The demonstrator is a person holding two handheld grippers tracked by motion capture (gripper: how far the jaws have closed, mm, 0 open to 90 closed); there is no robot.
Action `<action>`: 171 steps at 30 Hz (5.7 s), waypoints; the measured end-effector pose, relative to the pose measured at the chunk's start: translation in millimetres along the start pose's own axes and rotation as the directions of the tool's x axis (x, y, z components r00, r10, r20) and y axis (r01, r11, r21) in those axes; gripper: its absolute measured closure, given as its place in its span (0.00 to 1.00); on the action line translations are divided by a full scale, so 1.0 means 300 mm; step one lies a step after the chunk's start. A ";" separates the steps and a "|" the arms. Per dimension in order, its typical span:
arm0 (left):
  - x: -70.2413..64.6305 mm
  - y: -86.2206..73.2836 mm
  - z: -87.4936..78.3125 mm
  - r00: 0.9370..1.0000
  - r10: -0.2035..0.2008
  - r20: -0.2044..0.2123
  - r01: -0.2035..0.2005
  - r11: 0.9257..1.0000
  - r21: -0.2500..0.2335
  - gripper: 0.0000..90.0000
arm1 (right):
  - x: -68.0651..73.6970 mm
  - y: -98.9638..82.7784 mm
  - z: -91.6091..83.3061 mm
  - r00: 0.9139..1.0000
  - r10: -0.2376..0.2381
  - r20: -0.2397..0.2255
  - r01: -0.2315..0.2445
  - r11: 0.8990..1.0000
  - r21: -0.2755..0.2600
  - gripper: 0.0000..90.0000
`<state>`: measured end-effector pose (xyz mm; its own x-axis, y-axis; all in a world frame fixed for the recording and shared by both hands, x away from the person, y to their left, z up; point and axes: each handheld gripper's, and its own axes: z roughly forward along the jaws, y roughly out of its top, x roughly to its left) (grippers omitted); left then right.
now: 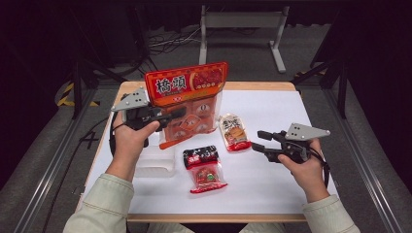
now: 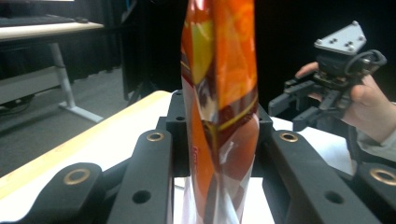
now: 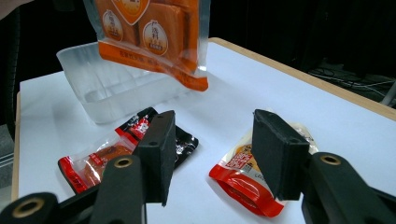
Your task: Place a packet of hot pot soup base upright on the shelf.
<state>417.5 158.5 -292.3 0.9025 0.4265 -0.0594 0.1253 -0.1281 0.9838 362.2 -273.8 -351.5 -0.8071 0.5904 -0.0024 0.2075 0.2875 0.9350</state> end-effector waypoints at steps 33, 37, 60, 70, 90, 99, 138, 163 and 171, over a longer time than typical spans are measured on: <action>0.230 -0.078 -0.176 0.985 0.000 -0.174 -0.002 1.000 -0.007 0.79 | 0.007 -0.078 -0.103 0.997 0.053 0.063 -0.053 0.999 -0.005 0.57; 0.229 -0.080 -0.177 0.982 0.001 -0.190 0.000 1.000 0.003 0.79 | 0.012 -0.073 -0.098 0.997 0.048 0.053 -0.048 0.999 -0.004 0.57; 0.243 -0.126 -0.141 0.979 -0.034 -0.201 0.029 0.999 -0.024 0.79 | 0.024 -0.065 -0.092 0.999 0.034 0.021 -0.033 0.999 -0.017 0.57; 0.250 -0.187 -0.132 0.978 -0.080 -0.194 0.071 0.996 -0.055 0.79 | 0.028 -0.063 -0.094 0.999 0.028 0.019 -0.028 0.999 -0.019 0.56; 0.232 -0.251 -0.194 0.962 -0.111 -0.250 0.110 0.994 -0.017 0.79 | 0.037 -0.059 -0.074 1.000 0.011 -0.007 -0.011 1.000 -0.014 0.56; 0.221 -0.264 -0.201 0.948 -0.129 -0.292 0.140 0.990 0.016 0.79 | 0.046 -0.052 -0.066 1.000 -0.001 -0.023 0.001 1.000 -0.013 0.55; 0.307 -0.299 -0.178 0.934 -0.196 -0.298 0.242 0.962 0.126 0.78 | 0.050 -0.052 -0.053 0.998 -0.006 -0.067 0.005 1.000 -0.022 0.52; 0.224 -0.227 -0.332 0.832 -0.175 -0.526 0.201 0.980 -0.008 0.05 | 0.045 -0.043 -0.040 0.998 -0.008 -0.066 0.006 1.000 -0.029 0.50; 0.161 -0.188 -0.383 0.835 -0.142 -0.531 0.150 0.988 -0.028 0.05 | 0.034 -0.041 -0.057 0.998 -0.007 -0.057 0.005 0.999 -0.036 0.50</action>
<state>406.6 289.2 -331.1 0.5175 0.8499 -0.0994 0.2477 -0.0377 0.9681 342.0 -284.2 -356.9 -0.8387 0.5445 0.0115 0.1835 0.2627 0.9473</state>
